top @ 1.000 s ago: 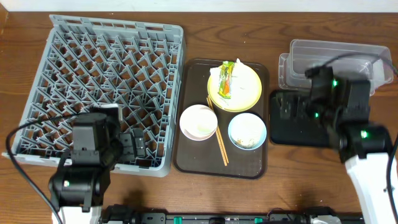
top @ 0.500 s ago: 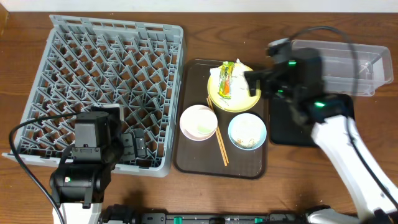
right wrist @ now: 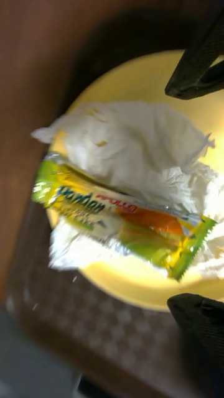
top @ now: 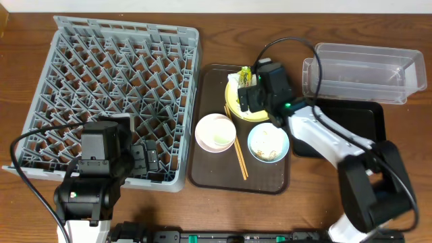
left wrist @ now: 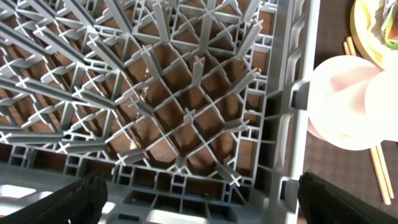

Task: Sort waste into correct bins and load items into the dishwasher
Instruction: 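Reach the right gripper to the wrapper and tissue on the yellow plate, then lift the wrapper and tissue and drop them into the clear bin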

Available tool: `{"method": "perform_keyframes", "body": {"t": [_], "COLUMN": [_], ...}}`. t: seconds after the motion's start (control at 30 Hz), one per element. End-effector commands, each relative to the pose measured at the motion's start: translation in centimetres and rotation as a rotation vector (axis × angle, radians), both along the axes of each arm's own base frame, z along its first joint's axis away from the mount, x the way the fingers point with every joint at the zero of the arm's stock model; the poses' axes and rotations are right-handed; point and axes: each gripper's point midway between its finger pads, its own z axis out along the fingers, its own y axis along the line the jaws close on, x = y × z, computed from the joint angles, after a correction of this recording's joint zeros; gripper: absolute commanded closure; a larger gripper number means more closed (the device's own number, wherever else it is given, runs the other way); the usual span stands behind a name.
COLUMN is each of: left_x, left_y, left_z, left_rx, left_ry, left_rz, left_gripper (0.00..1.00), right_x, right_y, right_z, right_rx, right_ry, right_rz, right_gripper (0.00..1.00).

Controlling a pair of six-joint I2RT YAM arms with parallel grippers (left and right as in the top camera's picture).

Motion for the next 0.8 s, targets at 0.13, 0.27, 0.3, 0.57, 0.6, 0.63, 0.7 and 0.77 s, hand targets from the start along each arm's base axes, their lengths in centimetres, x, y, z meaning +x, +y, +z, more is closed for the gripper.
{"method": "perform_keyframes", "body": {"t": [0.13, 0.27, 0.3, 0.57, 0.6, 0.63, 0.7, 0.77], "left_x": [0.2, 0.1, 0.1, -0.3, -0.3, -0.3, -0.3, -0.3], "left_y": [0.2, 0.2, 0.2, 0.2, 0.2, 0.2, 0.2, 0.2], "left_z": [0.8, 0.8, 0.8, 0.5, 0.5, 0.5, 0.5, 0.5], "left_rx": [0.001, 0.001, 0.001, 0.002, 0.002, 0.002, 0.003, 0.002], "left_ry": [-0.02, -0.017, -0.015, 0.002, 0.003, 0.005, 0.005, 0.005], "left_rz": [0.015, 0.015, 0.015, 0.015, 0.015, 0.015, 0.014, 0.014], "left_gripper": [0.02, 0.02, 0.02, 0.02, 0.02, 0.02, 0.02, 0.02], "right_x": [0.6, 0.0, 0.0, -0.8, -0.9, -0.8, -0.6, -0.2], "right_y": [0.3, 0.8, 0.9, 0.6, 0.6, 0.6, 0.5, 0.1], "right_z": [-4.1, -5.4, -5.4, -5.9, -5.8, -5.5, -4.5, -2.6], "right_rx": [0.026, 0.016, 0.015, -0.008, -0.008, -0.005, 0.004, 0.016], "right_ry": [0.061, 0.088, 0.09, 0.123, 0.123, 0.119, 0.102, 0.07], "right_rz": [-0.102, -0.09, -0.088, -0.086, -0.086, -0.087, -0.09, -0.096], "right_gripper": [0.1, 0.25, 0.28, 0.95, 0.99, 0.99, 0.99, 0.99]}}
